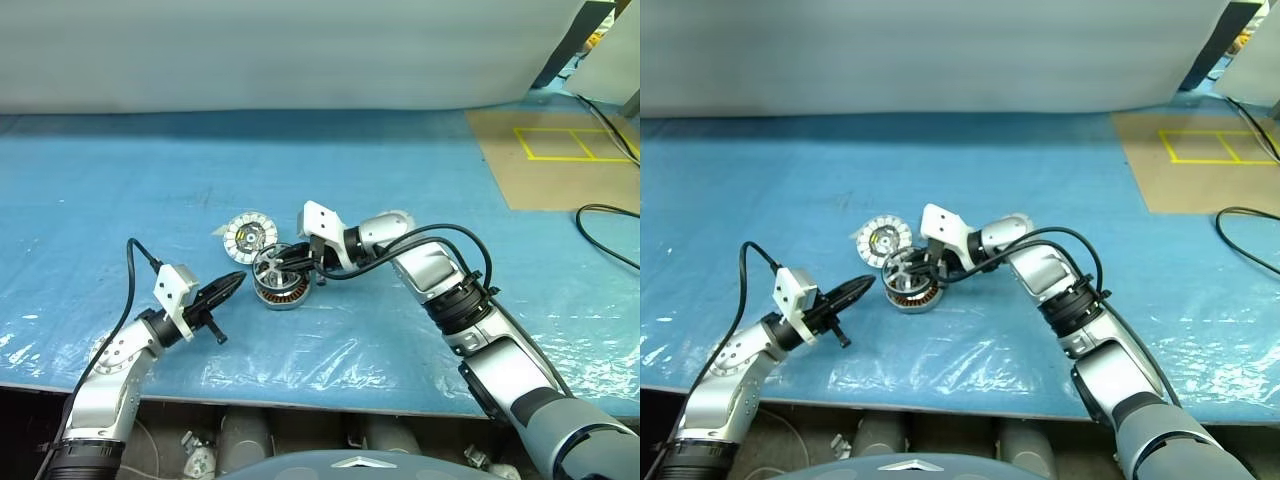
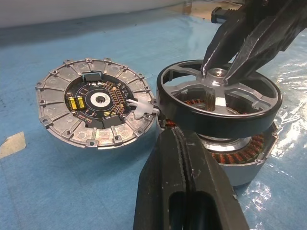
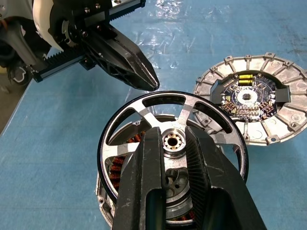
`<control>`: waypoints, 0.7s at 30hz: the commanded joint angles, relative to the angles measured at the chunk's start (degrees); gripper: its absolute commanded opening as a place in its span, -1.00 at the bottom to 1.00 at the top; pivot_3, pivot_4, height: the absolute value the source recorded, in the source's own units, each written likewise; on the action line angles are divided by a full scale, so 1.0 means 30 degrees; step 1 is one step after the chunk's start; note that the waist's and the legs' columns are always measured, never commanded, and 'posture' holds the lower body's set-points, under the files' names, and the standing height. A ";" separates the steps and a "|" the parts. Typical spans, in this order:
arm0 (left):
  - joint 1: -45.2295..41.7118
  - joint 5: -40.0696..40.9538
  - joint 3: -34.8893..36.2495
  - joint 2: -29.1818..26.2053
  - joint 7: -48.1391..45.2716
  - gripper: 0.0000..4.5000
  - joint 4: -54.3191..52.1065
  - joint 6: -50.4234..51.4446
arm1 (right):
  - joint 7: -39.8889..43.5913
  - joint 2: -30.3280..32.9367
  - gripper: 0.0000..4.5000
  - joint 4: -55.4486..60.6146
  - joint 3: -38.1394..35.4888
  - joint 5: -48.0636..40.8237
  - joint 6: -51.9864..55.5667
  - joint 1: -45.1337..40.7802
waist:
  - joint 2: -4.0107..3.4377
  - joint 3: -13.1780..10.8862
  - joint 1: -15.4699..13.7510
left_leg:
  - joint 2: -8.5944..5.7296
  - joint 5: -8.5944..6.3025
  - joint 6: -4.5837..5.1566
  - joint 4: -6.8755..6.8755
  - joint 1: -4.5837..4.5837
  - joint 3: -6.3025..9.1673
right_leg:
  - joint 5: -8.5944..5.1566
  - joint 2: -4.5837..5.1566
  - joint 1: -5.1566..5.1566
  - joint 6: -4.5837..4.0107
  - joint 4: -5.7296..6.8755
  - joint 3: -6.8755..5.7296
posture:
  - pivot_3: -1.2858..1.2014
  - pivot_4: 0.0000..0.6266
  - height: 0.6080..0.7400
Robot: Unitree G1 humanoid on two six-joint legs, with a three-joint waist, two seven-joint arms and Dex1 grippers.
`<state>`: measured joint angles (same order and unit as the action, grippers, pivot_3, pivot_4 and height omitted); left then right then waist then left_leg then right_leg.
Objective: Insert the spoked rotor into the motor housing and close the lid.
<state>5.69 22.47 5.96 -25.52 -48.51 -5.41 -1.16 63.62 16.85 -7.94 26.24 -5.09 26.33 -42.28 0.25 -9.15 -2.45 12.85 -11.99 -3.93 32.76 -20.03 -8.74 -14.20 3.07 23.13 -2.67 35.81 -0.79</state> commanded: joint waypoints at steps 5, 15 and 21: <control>0.0064 0.0113 0.0082 -0.0162 -0.0119 -1.00 -0.0552 -0.0155 | 0.0326 0.0303 -0.89 0.0722 0.0264 0.0088 -0.0159 -0.0004 | 0.0000 0.0000 -0.0002 | 0.0001 0.0000 0.0000 0.0000 0.0002 -0.0001 | 0.0000 -0.0001 0.0000 0.0000 0.0003 0.0000 | 0.03 -0.52 1.00; -0.0144 0.0045 0.0010 -0.0065 -0.0239 -1.00 -0.0204 -0.0323 | -0.0237 0.0036 -0.89 0.0586 0.0348 0.0354 -0.0706 0.0264 | 0.0000 0.0000 -0.0002 | 0.0000 0.0000 0.0000 0.0001 0.0002 0.0000 | 0.0000 0.0000 0.0000 0.0000 0.0002 0.0000 | 0.03 -0.52 1.00; -0.0213 0.0007 0.0011 -0.0028 -0.0216 -1.00 -0.0078 -0.0402 | -0.0778 -0.0183 -0.89 -0.0154 0.0587 0.0955 -0.1772 0.0973 | 0.0000 0.0000 -0.0001 | -0.0001 0.0000 0.0000 0.0000 0.0000 0.0000 | 0.0000 0.0000 0.0000 0.0000 -0.0001 0.0000 | 0.03 -0.52 1.00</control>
<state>5.17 22.42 5.95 -25.48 -48.87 -5.03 -1.39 61.68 16.66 -8.89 28.11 -2.18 22.73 -39.46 0.25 -9.15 -2.45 12.85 -11.99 -3.93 32.76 -20.04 -8.74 -14.20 3.08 23.13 -2.67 35.80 -0.79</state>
